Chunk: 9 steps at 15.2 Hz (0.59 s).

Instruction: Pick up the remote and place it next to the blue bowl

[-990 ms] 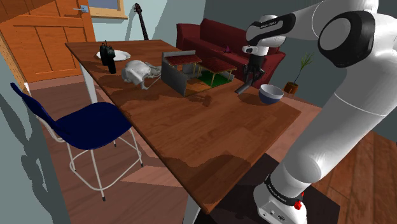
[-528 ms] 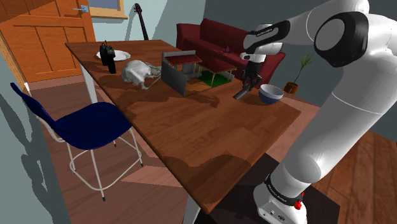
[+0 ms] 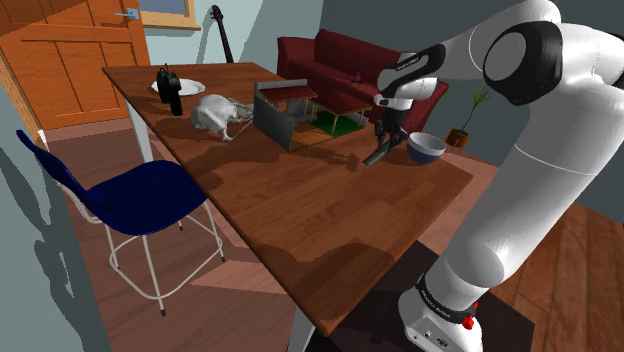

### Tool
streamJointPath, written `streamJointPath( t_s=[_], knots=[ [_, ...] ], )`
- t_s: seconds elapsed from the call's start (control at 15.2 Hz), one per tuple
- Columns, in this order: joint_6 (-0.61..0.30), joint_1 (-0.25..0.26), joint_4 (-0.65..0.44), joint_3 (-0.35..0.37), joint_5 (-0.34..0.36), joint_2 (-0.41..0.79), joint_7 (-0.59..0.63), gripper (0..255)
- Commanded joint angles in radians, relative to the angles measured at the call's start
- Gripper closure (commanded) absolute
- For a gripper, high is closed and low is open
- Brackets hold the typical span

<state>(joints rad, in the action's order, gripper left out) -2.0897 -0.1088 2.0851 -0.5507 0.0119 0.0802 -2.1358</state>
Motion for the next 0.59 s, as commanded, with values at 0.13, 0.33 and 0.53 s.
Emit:
streamJointPath(
  t_s=[0.13,0.33,0.53],
  knots=[
    [-0.053,-0.004,0.024,0.002,-0.02,0.032,-0.012,255],
    [-0.09,-0.007,0.041,0.004,-0.035,0.056,-0.021,255],
    [-0.127,-0.011,0.056,0.007,-0.052,0.082,-0.031,255]
  ],
)
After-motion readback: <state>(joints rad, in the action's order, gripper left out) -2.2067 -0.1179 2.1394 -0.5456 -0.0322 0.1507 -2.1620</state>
